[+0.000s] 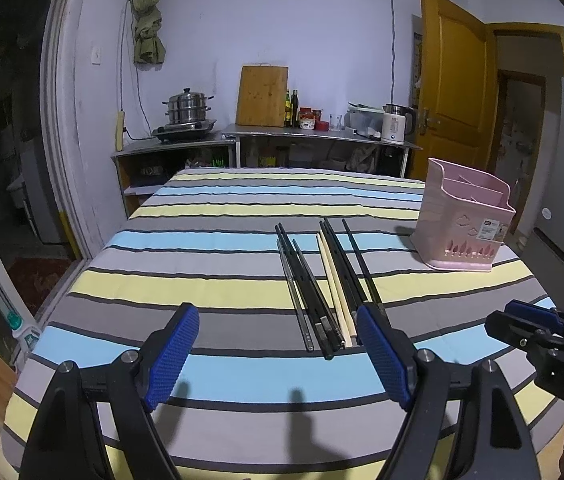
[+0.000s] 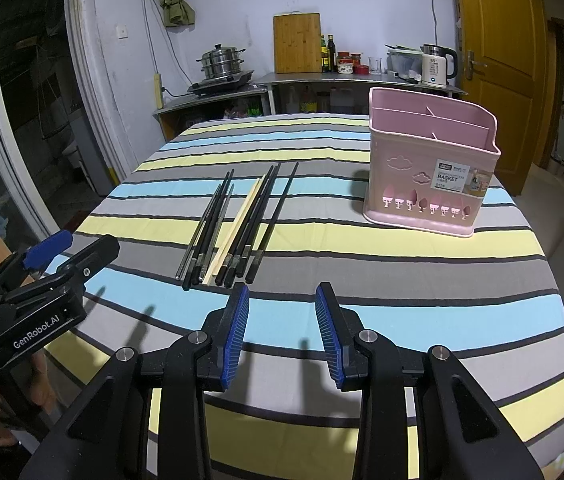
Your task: Organize utensils
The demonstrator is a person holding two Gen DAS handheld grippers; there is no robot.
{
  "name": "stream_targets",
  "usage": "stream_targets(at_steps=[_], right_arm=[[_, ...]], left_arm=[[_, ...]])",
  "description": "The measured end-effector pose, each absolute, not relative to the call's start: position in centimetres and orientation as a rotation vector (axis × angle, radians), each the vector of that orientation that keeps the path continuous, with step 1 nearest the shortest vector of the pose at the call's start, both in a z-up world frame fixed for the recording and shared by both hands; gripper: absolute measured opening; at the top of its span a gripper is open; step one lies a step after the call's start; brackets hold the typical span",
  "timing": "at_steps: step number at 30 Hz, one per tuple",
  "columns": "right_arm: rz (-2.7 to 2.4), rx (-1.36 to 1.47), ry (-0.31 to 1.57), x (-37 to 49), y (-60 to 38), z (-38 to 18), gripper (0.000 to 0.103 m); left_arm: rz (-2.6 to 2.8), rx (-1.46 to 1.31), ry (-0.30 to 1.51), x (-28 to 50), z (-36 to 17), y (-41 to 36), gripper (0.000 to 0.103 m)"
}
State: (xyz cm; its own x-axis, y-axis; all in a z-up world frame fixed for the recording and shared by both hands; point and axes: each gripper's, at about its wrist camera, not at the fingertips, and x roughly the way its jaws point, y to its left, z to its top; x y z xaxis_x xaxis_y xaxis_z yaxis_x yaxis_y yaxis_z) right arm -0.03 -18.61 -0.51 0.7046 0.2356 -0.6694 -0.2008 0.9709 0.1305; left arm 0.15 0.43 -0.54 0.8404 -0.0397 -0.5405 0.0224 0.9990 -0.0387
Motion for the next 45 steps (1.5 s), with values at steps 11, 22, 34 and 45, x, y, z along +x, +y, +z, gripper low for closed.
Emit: stream_targets(at_steps=[11, 22, 34, 45], right_arm=[[0.243, 0.049, 0.749, 0.02, -18.66, -0.47, 0.036], [0.244, 0.049, 0.747, -0.02, -18.67, -0.24, 0.036], [0.244, 0.049, 0.745, -0.05, -18.63, -0.16, 0.036], [0.245, 0.049, 0.744, -0.07, -18.6, -0.23, 0.036]], left_arm=[[-0.037, -0.03, 0.567, 0.11, -0.45, 0.42, 0.081], [-0.042, -0.027, 0.564, -0.16, -0.41, 0.43, 0.081], [-0.046, -0.026, 0.562, -0.21, -0.36, 0.44, 0.081], [-0.047, -0.029, 0.569, -0.44, -0.41, 0.32, 0.081]])
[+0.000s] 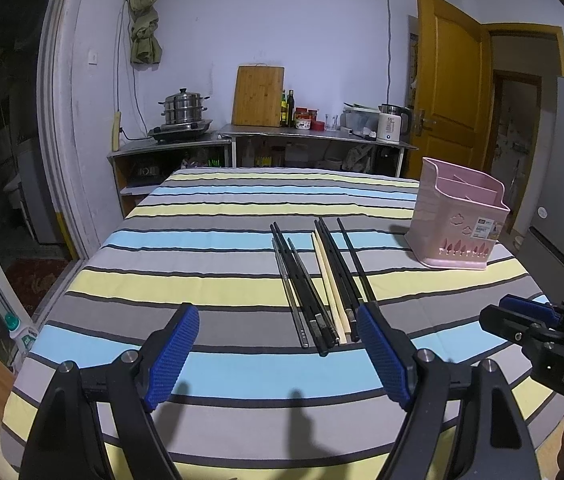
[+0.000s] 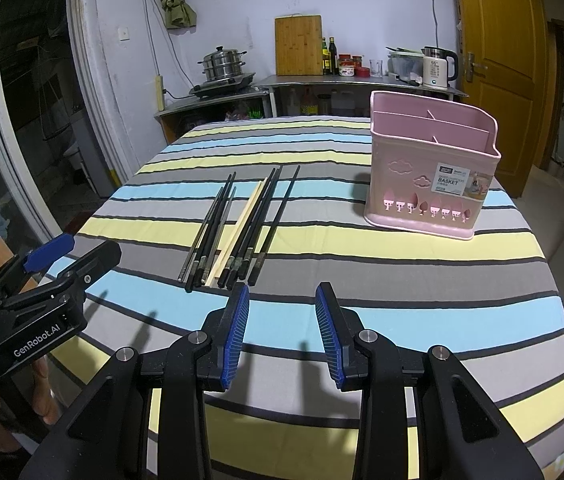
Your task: Organize utensils
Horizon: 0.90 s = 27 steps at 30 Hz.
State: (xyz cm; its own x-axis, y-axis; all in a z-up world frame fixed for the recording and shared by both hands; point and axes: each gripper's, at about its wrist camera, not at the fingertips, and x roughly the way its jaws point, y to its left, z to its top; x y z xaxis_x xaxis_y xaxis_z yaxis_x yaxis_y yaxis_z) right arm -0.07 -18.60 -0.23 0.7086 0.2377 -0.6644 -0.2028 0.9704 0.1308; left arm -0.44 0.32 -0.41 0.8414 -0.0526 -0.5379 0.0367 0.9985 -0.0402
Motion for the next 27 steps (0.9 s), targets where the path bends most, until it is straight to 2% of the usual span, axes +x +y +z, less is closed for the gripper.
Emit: stream_targets(at_steps=[20, 27], right_arm=[[0.245, 0.05, 0.745, 0.0, -18.6, -0.4, 0.036], [0.251, 0.041, 0.75, 0.6, -18.2, -0.2, 0.036]], left_arm=[[-0.049, -0.027, 0.567, -0.4, -0.4, 0.2, 0.081], [-0.06, -0.053, 0.628, 1.7, -1.2, 1.0, 0.081]])
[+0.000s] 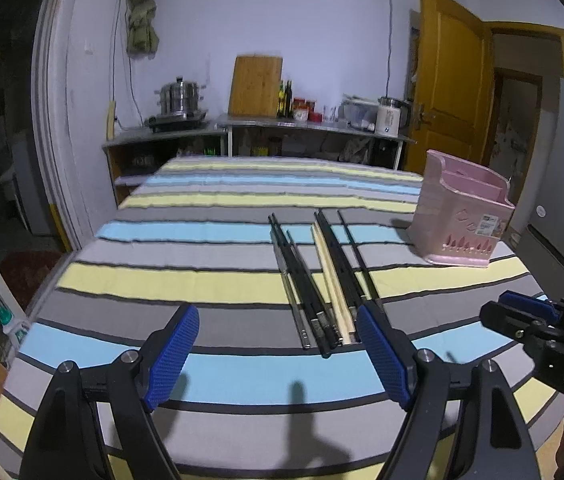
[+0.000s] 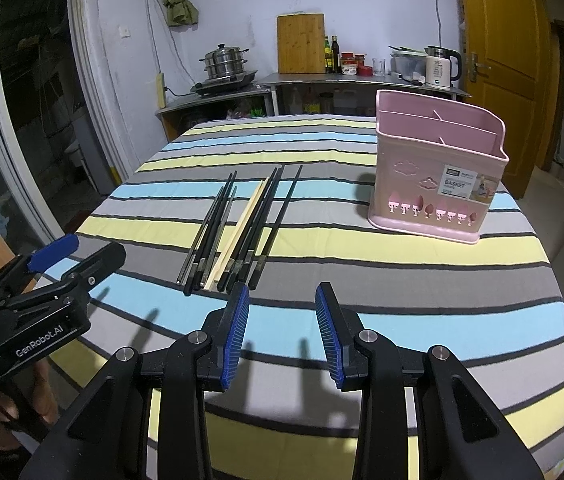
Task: Organize utensils
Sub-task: 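Lower the left tool onto a black chopstick and close it while the right tool grasps another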
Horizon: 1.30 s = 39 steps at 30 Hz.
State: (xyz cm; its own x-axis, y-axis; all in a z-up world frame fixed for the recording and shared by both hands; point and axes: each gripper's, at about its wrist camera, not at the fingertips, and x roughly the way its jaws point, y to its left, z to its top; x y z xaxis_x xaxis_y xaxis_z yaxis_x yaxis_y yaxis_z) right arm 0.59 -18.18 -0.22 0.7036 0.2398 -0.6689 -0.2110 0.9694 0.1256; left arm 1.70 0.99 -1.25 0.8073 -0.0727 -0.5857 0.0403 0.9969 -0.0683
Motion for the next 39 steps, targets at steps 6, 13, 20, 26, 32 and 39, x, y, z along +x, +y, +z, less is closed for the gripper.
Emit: stream_targets(at_steps=[6, 13, 20, 26, 32, 39], right_arm=[[0.262, 0.031, 0.765, 3.0, -17.6, -1.1, 0.036], [0.278, 0.034, 0.794, 7.1, -16.7, -2.0, 0.036], [0.272, 0.031, 0.846, 11.9, -15.6, -3.4, 0.036], [0.267, 0.058, 0.889, 15.1, -15.5, -5.0, 0.035], [0.259, 0.078, 0.915, 17.5, -15.7, -6.0, 0.03], [0.264, 0.082, 0.934, 19.2, -15.2, -6.8, 0.029]], left_arm=[[-0.067, -0.104, 0.741, 5.9, -3.0, 2.3, 0.068], [-0.105, -0.134, 0.797, 11.0, -4.3, 3.1, 0.055], [-0.134, -0.165, 0.843, 15.0, -5.9, 3.2, 0.041], [-0.141, -0.193, 0.869, 17.1, -7.1, 3.2, 0.04], [-0.119, -0.174, 0.886, 18.2, -7.8, 3.1, 0.032], [-0.106, -0.137, 0.878, 18.7, -7.8, 2.7, 0.032]])
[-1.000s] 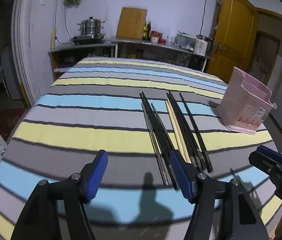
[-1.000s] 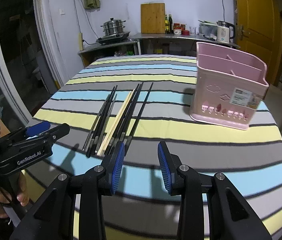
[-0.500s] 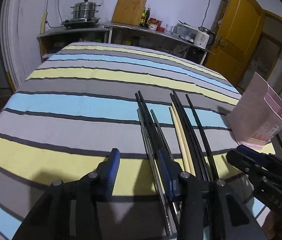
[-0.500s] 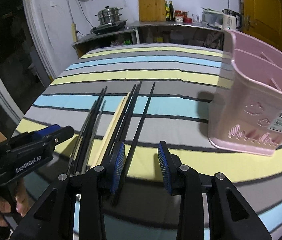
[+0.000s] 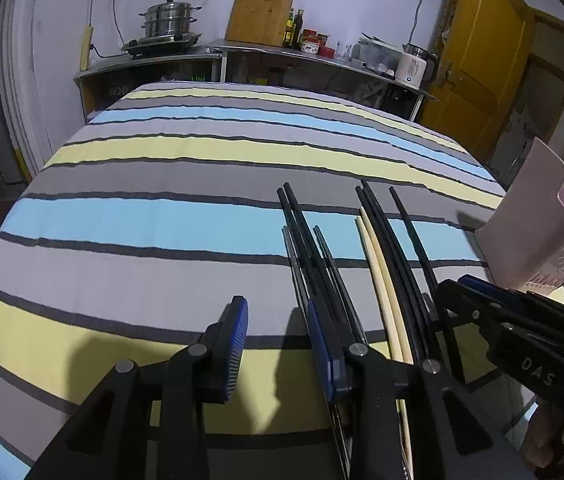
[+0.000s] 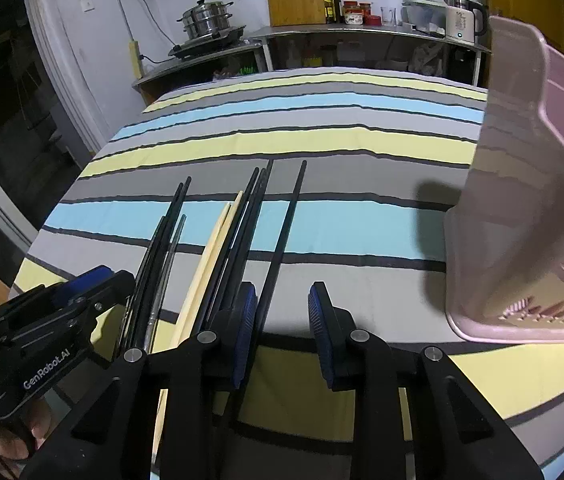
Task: Organize utensils
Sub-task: 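Lower the left tool onto a black chopstick and close it while the right tool grasps another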
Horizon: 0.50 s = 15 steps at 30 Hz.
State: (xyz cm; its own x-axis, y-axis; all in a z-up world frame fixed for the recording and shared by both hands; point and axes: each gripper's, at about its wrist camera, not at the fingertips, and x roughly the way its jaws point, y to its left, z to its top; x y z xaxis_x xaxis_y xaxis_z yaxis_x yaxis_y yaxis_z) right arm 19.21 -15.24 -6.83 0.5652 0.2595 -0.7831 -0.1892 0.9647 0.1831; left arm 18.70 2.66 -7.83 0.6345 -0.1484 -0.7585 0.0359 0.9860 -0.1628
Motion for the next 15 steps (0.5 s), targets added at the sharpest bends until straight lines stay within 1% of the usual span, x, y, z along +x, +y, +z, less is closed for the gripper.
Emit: stream_targets(at_steps=[9, 10, 11, 13, 15], right_arm=[[0.257, 0.057, 0.946, 20.5, -14.4, -7.3, 0.028], [0.253, 0.05, 0.947, 20.7, -14.3, -7.3, 0.025], [0.247, 0.043, 0.949, 20.8, -14.2, -7.3, 0.023], [0.239, 0.039, 0.955, 21.2, -14.1, -7.4, 0.022], [0.232, 0.03, 0.965, 21.7, -13.8, -7.3, 0.021]], left_arm=[[-0.059, 0.007, 0.888, 19.6, -7.9, 0.7, 0.03], [-0.058, 0.007, 0.888, 19.6, -7.9, 0.7, 0.029], [-0.056, 0.005, 0.887, 19.6, -7.9, 0.9, 0.025], [-0.045, 0.01, 0.888, 19.8, -7.9, 1.1, 0.019], [-0.043, 0.01, 0.894, 20.0, -7.9, 1.3, 0.015]])
